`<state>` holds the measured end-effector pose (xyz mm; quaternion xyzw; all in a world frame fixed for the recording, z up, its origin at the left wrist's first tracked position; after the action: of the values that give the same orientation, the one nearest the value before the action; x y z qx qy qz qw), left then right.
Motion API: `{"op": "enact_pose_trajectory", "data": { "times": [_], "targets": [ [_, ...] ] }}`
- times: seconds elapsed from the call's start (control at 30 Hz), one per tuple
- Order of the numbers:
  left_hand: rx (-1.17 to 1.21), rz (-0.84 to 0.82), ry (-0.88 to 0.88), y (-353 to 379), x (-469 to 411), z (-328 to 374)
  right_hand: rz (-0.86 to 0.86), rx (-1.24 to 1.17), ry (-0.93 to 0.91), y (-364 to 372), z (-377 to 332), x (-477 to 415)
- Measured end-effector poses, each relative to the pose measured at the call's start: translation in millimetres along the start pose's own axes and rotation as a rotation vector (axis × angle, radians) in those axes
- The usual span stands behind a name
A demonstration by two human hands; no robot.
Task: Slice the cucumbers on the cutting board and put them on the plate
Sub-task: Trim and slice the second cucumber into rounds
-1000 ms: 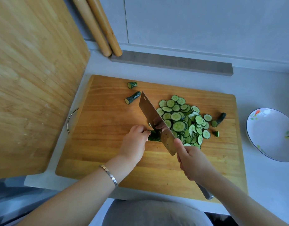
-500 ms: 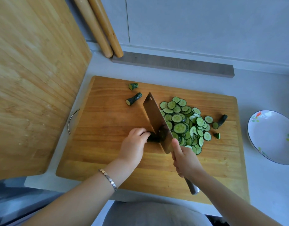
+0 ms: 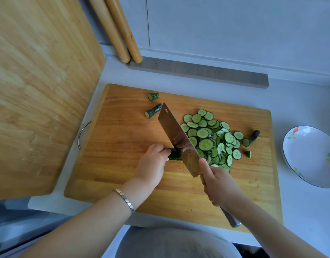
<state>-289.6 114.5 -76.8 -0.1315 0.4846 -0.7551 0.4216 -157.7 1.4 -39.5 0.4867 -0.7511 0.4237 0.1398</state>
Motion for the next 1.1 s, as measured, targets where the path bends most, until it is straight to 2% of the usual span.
{"op": "enact_pose_trajectory", "data": {
  "times": [0.37,0.57,0.77,1.1],
  "targets": [
    [0.003,0.011,0.017,2.5,-0.9,0.6,0.023,0.166,-0.054,8.8,-3.6,-8.2],
    [0.036,-0.014,-0.015,6.8,1.9,-4.7,0.020,0.121,-0.034,24.2,5.6,-18.5],
    [0.050,0.030,-0.078,1.2,2.3,-5.6,-0.018,-0.173,0.104,9.7,10.9,-12.2],
    [0.033,0.023,-0.065,-0.9,1.0,-3.6,0.003,-0.016,-0.014,1.4,1.7,-1.0]
  ]
}}
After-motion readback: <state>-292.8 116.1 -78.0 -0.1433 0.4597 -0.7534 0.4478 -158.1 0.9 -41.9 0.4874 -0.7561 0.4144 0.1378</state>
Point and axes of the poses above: each hand's wrist, its own x-axis away from the middle knuckle, its own y-axis out of the palm, z = x × y, the point moved 4 cm from there along -x, towards the middle knuckle, and after that the axes turned 8 degrees about z, right-handed, at the moved point
